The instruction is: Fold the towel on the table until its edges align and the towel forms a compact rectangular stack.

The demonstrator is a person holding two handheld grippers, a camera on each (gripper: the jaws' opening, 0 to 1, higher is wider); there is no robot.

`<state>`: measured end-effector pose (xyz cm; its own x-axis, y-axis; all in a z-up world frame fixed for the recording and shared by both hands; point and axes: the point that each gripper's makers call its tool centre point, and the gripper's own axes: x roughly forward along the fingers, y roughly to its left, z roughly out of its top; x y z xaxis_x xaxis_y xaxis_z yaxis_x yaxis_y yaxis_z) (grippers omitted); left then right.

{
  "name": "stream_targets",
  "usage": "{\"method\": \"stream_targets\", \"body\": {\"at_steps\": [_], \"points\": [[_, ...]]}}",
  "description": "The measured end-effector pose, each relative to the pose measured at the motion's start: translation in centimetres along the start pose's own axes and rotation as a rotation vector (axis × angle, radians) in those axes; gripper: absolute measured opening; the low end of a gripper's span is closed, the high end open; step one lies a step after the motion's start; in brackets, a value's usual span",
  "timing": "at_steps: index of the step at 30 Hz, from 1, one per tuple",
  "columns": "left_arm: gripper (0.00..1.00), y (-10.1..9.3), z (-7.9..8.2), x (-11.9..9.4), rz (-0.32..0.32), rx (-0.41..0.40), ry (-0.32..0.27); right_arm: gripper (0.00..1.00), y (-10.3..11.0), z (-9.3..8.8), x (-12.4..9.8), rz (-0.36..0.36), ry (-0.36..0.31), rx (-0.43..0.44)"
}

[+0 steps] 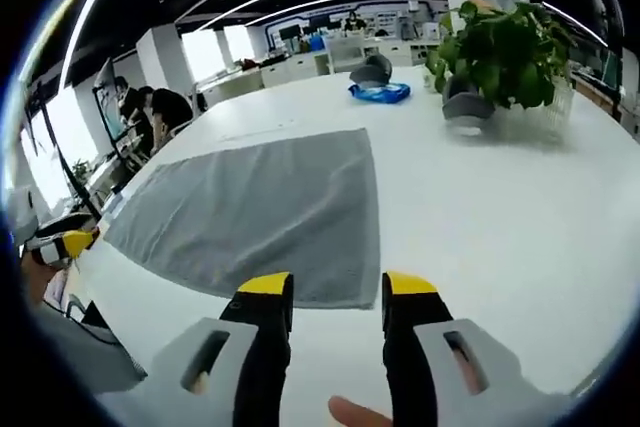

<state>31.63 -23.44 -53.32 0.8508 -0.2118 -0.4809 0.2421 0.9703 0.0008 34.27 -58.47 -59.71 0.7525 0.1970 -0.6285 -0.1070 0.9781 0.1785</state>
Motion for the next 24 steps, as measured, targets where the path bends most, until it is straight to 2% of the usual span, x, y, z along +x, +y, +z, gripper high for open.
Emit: {"method": "stream_targets", "body": {"at_steps": [5,13,19,20,23,24], "points": [[0.76,-0.1,-0.2,0.1,-0.001,0.013,0.010,0.30,-0.5,-1.6,1.9,-0.006,0.058,-0.003],[0.75,0.3,-0.4,0.2,0.012,0.007,0.018,0.24,-1.3,-2.3,4.0,-0.030,0.109,0.035],[0.75,0.6,-0.4,0.3,0.021,0.005,0.020,0.25,-0.8,-3.6,4.9,-0.022,0.169,-0.015],[0.75,0.6,-0.4,0.2,0.023,0.004,0.019,0.25,-0.9,-3.5,4.9,-0.034,0.155,-0.037],[0.75,0.7,-0.5,0.2,0.027,0.001,0.019,0.22,-1.1,-3.6,4.8,-0.053,0.169,-0.105],[0.75,0.7,-0.4,0.2,0.027,-0.002,0.019,0.21,-1.2,-3.7,4.9,-0.066,0.184,-0.155]]}}
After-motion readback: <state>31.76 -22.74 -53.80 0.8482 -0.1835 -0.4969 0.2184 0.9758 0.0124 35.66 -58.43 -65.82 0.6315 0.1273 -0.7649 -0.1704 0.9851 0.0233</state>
